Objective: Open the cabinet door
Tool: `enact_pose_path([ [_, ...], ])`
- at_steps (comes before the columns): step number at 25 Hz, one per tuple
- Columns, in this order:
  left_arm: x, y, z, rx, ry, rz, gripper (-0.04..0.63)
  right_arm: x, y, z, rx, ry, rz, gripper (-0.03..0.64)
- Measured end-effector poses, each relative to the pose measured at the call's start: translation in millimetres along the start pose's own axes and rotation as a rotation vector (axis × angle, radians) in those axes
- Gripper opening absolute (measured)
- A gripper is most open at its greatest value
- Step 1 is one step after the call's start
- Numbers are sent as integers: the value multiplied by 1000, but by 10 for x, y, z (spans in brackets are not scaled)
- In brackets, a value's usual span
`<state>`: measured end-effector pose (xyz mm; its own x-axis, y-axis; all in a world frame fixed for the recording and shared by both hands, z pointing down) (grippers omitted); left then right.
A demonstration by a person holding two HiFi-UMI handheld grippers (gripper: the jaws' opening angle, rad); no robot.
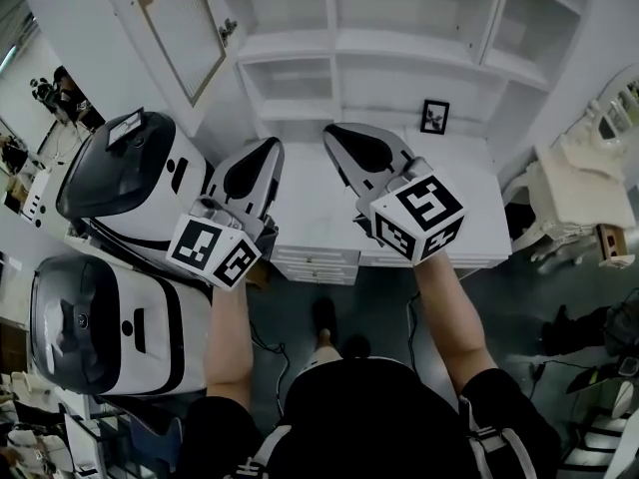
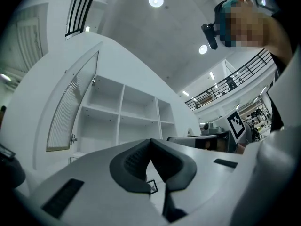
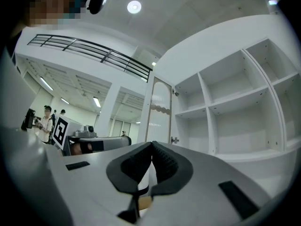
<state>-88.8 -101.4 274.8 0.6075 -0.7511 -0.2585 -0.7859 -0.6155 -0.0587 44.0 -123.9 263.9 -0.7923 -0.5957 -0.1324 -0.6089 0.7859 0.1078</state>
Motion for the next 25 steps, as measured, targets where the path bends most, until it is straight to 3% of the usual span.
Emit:
enact_pose_path([
  [12, 115, -216, -153, 21, 72, 0, 21, -232, -28, -66, -18, -22, 2, 15],
  [25, 258, -265, -114, 24, 59, 17, 21, -280, -196, -8, -33, -45, -12, 14],
])
Point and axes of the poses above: the fingertips, and each gripper's own axes: x forward along the fingers, y to its left, z out of its top, the point moved 5 cm from there along -x, backward along the fingers
